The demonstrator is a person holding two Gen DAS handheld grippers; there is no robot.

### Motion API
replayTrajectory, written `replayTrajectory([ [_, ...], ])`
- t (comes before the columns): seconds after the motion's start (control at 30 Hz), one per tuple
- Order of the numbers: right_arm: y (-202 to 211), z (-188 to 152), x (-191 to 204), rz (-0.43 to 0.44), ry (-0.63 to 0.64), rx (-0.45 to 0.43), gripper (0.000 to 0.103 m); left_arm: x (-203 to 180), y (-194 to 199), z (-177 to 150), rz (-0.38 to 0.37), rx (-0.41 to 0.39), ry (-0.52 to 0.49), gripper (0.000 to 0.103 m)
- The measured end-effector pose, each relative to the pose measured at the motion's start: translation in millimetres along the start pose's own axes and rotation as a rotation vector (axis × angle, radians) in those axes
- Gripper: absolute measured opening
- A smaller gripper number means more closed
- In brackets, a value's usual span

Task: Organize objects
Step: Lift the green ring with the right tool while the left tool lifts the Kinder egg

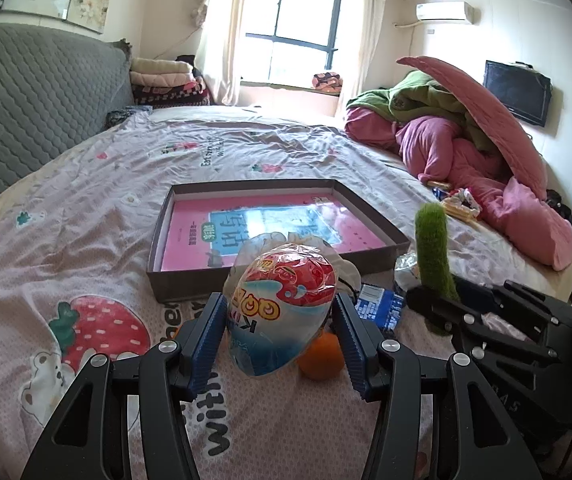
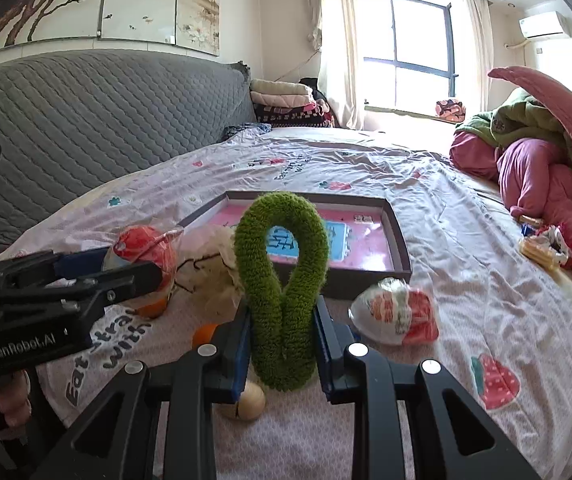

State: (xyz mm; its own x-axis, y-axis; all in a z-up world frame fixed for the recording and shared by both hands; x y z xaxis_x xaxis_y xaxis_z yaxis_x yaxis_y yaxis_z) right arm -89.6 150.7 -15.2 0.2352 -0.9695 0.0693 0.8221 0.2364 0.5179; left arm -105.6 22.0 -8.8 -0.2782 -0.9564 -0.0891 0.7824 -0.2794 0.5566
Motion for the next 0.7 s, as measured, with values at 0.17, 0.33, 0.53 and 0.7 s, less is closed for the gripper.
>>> replayTrajectory([
  [0.17,-4,14,-1,0.002,0.003,-0.021,0.028,6,-6,5,0.013,0.003,0.027,0.056],
  [0.33,-5,26,-4,-0.001,-0.002,-0.036,0.028,7,-11,15,0.030,-0.005,0.036,0.056],
  [0.53,-8,39,-9,-0.006,-0.015,-0.051,0.028,4,-19,38,0.009,-0.033,0.040,0.056],
  [0.7,-13,44,-9,-0.006,-0.010,-0.055,0.028,4,-28,49,0.004,-0.034,0.042,0.056],
])
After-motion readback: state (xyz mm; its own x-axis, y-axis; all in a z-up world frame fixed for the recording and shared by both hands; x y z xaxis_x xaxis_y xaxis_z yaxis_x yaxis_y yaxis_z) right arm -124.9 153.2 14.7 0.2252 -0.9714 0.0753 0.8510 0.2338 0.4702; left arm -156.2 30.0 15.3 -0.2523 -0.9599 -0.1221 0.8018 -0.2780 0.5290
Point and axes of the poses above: each gripper's, at about its wrist camera, not at the fingertips, and y roughly against the way its jaws point, x to its left, z to its top, the point moved 8 cm from there along -y, roughly the way its jaws point, and after that the axes turned 3 degrees about -y, right-handed, at the moved point
